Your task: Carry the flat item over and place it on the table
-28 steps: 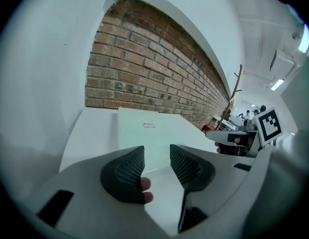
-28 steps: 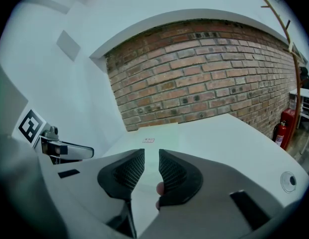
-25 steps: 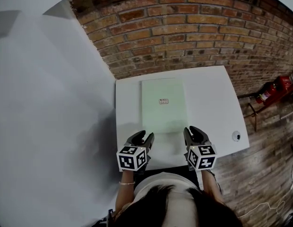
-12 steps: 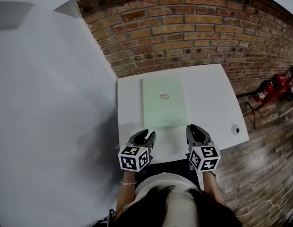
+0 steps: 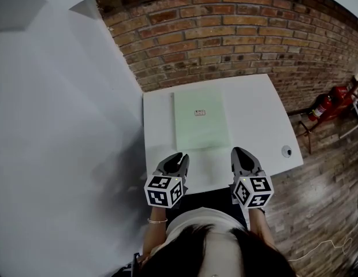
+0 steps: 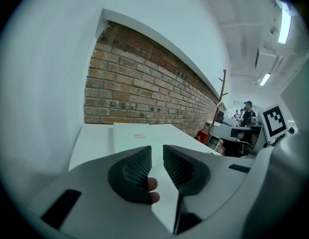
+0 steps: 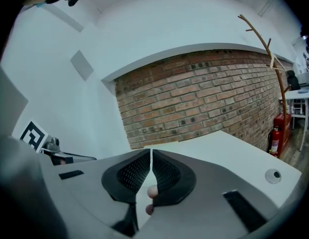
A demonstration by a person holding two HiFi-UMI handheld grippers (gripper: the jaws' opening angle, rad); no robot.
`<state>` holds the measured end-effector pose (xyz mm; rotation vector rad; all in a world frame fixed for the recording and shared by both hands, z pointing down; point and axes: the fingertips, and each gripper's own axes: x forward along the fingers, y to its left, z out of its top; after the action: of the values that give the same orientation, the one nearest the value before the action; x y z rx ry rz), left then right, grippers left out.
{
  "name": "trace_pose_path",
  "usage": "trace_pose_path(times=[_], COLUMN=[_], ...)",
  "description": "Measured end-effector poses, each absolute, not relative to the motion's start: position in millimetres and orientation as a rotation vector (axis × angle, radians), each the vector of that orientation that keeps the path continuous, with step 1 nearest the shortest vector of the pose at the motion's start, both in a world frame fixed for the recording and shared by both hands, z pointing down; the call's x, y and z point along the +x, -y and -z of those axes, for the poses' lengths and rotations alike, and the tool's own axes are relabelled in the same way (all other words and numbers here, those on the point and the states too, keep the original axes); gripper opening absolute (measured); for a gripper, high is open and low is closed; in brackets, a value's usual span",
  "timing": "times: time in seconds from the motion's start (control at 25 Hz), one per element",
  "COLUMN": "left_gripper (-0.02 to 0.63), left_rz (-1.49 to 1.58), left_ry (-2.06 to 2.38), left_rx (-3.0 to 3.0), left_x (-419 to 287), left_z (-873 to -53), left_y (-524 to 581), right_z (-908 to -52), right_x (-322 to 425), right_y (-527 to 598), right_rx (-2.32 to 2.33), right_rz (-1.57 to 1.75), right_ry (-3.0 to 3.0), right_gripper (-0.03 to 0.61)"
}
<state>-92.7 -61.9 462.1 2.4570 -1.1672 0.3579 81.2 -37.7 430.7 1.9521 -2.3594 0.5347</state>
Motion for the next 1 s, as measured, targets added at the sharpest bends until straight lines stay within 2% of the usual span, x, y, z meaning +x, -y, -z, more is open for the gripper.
trace_pose_path(times=[0.48,1.0], left_gripper=[0.045,0.028], left_rz=[-0.306,-0.245], left_ry=[1.289,1.42], left_rx=[2.483,2.486], left_x=[-86,-75], left_z=[-435,-403], left_y=[54,-2], right_z=[-415,-393], right_x=[88,105], right_y=[29,-18], right_rx=[1.905,1.852], right_rz=[-0.443,-0.391], right_ry=[2.381,2.418], right_gripper=[0.041,0.041])
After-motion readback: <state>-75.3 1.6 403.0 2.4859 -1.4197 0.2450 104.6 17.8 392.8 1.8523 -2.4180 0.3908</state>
